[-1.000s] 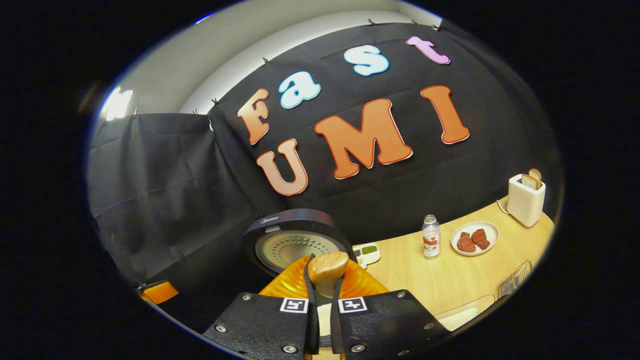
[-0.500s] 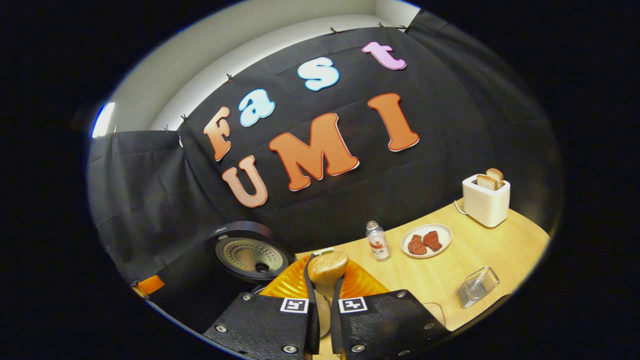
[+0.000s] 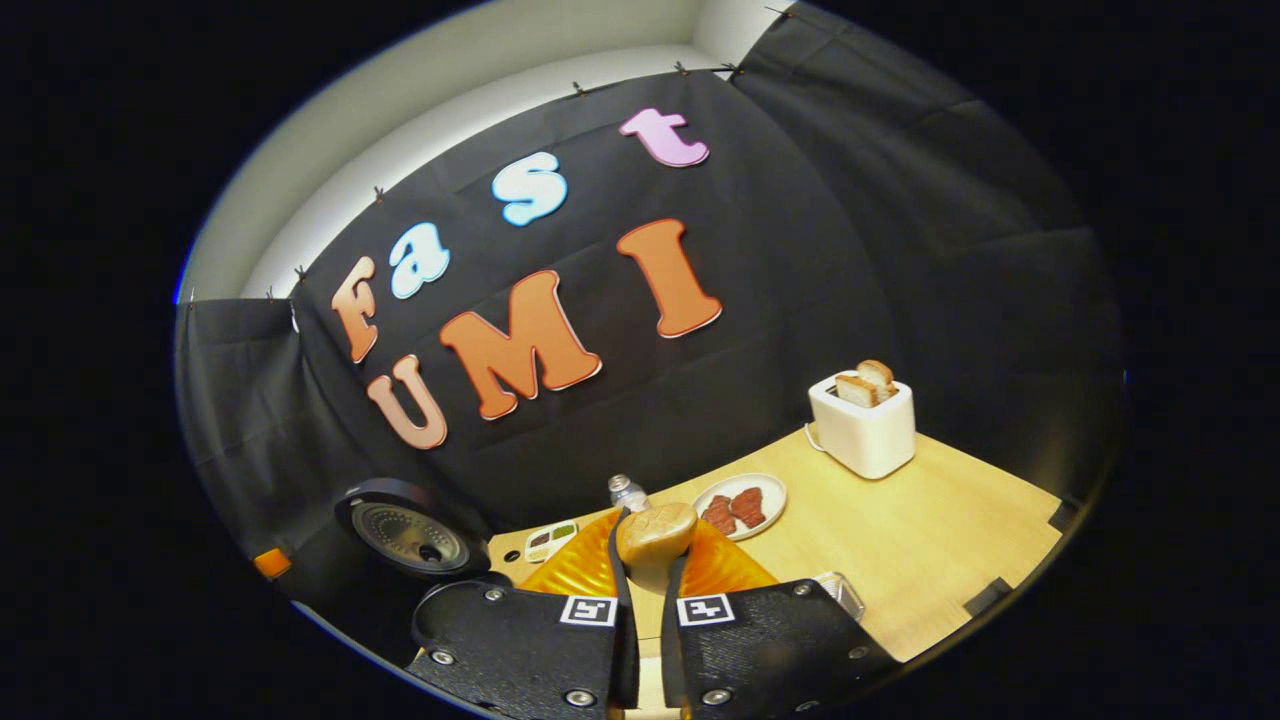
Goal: Close the left gripper, press the button to open the rice cooker; take a wooden spoon from the chopstick holder with the right hand, scoop a spoonful of rice and pour it into the rice cooker, then put the wooden spoon back into the chopstick holder.
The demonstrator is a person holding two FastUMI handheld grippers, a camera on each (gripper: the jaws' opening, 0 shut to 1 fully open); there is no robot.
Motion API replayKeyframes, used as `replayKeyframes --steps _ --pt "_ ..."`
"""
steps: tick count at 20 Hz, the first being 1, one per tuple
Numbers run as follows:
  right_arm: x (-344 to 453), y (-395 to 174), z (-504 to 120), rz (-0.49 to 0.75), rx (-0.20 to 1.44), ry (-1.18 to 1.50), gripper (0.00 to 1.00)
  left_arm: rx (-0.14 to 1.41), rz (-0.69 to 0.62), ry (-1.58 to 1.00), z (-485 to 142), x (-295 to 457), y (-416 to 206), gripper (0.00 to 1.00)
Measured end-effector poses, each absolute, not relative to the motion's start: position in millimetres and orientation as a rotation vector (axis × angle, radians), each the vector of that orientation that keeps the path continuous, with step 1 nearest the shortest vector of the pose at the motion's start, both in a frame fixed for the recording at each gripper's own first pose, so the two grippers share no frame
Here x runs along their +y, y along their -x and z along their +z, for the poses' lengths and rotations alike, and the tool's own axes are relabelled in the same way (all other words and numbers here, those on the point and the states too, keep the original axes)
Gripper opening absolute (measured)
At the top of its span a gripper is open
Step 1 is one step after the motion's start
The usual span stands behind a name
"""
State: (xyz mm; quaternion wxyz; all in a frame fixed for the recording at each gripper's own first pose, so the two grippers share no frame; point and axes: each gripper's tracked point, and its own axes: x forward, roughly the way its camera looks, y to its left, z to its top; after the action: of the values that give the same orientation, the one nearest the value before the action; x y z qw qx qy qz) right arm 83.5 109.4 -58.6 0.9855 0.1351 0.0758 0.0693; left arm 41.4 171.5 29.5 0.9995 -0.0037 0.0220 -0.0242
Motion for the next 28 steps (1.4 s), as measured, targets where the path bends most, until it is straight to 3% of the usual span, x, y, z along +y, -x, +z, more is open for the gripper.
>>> replayKeyframes --steps 7,20,24,27,28 --pt "34 -107 -92 0.039 0.193 -0.321 0.08 0.028 -0.015 0.015 35 143 -50 1.0" --pt "16 -140 -198 0.053 0.361 -0.427 0.08 0.051 0.077 -0.033 27 115 -44 1.0" --pt "12 -135 -211 0.063 0.368 -0.42 0.13 0.049 0.099 -0.022 29 116 -42 1.0" --pt "2 -137 -210 0.032 0.379 -0.436 0.23 0.044 0.119 -0.04 30 122 -43 1.0" --pt "-1 -135 -210 0.023 0.383 -0.429 0.18 0.043 0.121 -0.036 30 123 -43 1.0"
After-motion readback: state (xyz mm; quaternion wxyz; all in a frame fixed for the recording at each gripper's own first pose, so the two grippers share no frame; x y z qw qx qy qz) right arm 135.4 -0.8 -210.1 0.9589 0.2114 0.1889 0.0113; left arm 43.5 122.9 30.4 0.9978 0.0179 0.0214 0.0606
